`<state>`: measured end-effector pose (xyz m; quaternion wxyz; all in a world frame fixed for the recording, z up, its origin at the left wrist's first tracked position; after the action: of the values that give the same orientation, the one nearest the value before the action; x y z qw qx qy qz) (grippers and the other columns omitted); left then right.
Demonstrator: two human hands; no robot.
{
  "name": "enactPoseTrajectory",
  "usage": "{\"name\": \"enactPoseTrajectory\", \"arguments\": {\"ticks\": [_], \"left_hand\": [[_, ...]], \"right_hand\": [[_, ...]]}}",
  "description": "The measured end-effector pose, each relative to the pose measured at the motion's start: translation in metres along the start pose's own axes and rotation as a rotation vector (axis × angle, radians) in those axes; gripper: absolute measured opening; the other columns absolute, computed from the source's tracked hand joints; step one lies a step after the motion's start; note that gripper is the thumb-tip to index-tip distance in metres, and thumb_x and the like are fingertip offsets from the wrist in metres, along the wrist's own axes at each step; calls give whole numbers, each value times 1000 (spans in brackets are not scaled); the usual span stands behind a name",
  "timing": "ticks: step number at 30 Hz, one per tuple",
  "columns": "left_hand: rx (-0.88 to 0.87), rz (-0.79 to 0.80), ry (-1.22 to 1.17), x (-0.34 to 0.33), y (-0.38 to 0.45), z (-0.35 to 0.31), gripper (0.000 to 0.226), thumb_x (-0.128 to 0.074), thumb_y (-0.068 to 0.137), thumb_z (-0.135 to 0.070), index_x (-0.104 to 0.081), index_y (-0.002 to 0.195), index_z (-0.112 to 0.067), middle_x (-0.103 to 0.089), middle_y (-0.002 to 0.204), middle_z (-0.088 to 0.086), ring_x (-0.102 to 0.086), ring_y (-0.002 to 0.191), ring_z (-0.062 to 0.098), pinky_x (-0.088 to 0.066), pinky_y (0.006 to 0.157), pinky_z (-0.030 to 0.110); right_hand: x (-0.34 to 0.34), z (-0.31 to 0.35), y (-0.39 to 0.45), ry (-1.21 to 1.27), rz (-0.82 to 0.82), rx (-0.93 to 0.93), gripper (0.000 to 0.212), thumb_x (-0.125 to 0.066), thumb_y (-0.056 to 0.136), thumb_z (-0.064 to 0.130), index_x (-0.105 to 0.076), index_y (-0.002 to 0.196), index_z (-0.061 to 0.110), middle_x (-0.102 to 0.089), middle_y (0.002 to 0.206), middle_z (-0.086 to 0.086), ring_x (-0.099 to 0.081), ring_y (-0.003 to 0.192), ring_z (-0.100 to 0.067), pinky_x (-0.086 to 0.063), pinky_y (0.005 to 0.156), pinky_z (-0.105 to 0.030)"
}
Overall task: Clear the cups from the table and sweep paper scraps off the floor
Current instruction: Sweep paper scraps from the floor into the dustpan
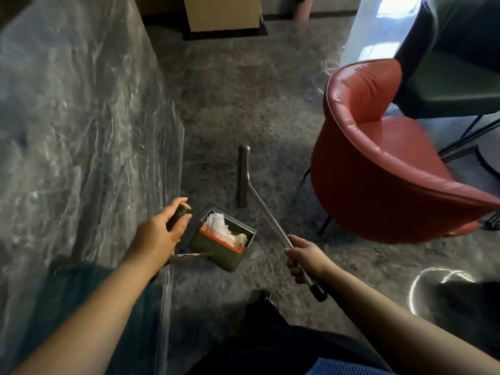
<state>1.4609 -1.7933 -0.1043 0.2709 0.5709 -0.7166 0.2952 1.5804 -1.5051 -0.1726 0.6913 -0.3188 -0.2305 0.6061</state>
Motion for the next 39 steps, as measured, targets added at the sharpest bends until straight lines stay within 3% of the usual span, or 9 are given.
{"name": "enactPoseTrajectory", "arguments": {"ticks": [6,10,12,21,29,31,34,37,39], "left_hand": [[-7,-16,-50,26,154,-29,36,-56,96,-39,-51,130,-49,-59,60,-1,-56,44,12,-52,46,34],[-36,-28,-92,38,263,-31,35,-57,95,-37,-54,128,-50,-57,54,-3,-55,42,9,-45,40,23],[-43,-10,-119,43,320,-30,34,-58,96,-35,-55,127,-49,-57,55,-3,-52,40,9,-46,40,27],[-146,98,-33,57,564,-57,37,-57,96,-35,-54,132,-42,-57,67,-7,-52,55,11,-44,57,29],[-137,50,40,36,773,-98,35,-58,95,-37,-57,130,-40,-59,69,-4,-55,57,15,-45,59,27],[-128,37,30,30,828,-117,34,-58,96,-34,-58,130,-39,-54,64,-11,-51,51,5,-42,51,22],[-127,23,-46,23,901,-147,32,-59,96,-29,-60,128,-35,-56,64,-10,-53,42,5,-39,41,16],[-140,14,-67,17,973,-173,35,-59,95,-32,-58,130,-37,-55,64,-11,-50,45,6,-41,47,24],[-146,16,-91,10,1015,-183,37,-59,94,-35,-56,130,-41,-61,70,-1,-55,53,17,-45,54,29]], "right_hand": [[0,121,103,7,-37,-18,19,-42,101,21,-60,96,28,-41,48,4,-36,37,-12,-32,39,-18],[-8,194,189,52,-45,-16,19,-40,101,14,-58,103,20,-37,50,1,-33,35,-12,-31,38,-17],[-14,228,232,72,-38,-11,18,-38,100,12,-56,101,17,-36,54,-2,-33,34,-12,-30,39,-16],[-13,377,365,191,-102,-47,22,-38,102,15,-56,109,26,-35,57,-3,-33,36,-11,-29,40,-15],[44,525,505,211,-90,-13,21,-35,102,12,-55,103,20,-34,57,-3,-31,38,-11,-27,41,-14],[65,568,542,213,-78,-16,21,-35,102,12,-55,102,20,-34,55,-2,-30,38,-11,-26,42,-15],[94,630,584,202,-71,-12,20,-35,102,12,-53,105,19,-34,55,-1,-30,37,-11,-26,42,-14],[119,686,623,198,-70,-16,23,-36,102,13,-54,113,21,-34,56,-3,-31,37,-11,-28,41,-14],[133,718,647,216,-77,-13,26,-37,102,13,-55,115,26,-34,57,-4,-32,36,-11,-29,39,-15]]}}
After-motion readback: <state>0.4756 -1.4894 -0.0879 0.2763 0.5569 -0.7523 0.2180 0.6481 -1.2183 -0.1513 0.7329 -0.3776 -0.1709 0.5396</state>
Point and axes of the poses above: each hand's wrist, its own y-axis towards the middle knuckle, its own x-axis out of the back of the hand, z = x × y, the point moved 3 cm from there along y, towards the middle knuckle
